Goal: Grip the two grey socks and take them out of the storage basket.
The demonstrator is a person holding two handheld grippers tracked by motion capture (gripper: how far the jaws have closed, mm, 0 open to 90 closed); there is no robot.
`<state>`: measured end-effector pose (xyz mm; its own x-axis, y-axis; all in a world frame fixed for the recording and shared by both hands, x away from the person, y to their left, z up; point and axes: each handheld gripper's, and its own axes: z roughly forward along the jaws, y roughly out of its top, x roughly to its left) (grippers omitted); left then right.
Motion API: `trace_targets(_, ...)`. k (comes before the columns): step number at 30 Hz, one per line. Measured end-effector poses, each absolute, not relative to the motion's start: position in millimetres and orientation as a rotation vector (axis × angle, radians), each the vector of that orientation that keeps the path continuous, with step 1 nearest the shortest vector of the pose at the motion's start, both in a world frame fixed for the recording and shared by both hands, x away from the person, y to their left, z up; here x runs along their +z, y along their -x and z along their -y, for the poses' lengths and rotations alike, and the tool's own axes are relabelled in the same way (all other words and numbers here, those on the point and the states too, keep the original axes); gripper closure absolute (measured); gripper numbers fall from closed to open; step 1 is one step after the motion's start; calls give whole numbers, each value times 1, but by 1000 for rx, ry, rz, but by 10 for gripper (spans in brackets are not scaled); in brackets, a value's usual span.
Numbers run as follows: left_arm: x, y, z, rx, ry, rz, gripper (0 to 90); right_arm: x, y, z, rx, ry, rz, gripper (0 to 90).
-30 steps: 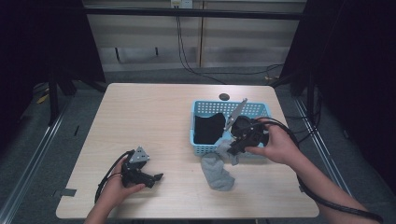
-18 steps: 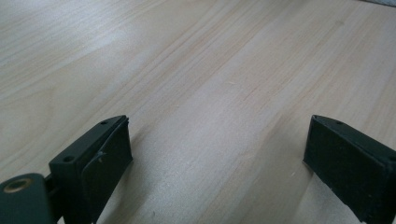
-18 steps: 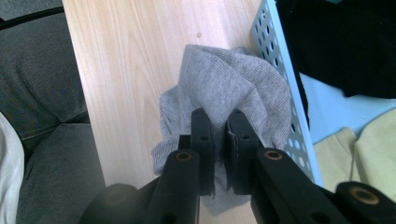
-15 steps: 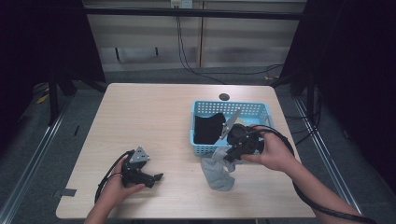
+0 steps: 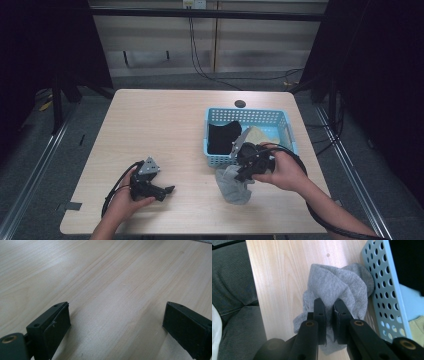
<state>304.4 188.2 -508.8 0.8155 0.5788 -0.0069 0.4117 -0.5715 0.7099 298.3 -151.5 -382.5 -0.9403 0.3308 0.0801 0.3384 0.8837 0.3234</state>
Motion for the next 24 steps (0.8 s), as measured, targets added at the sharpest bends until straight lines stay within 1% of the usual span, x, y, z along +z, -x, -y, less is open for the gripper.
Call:
trace_targets(11, -509, -304, -188, 292, -2259, -723, 68, -407, -300, 142, -509, 541, 3011, 816)
trace_targets(24, -509, -304, -188, 293, -2258, -725, 68, -424, -306, 127, -520, 526, 2990, 807)
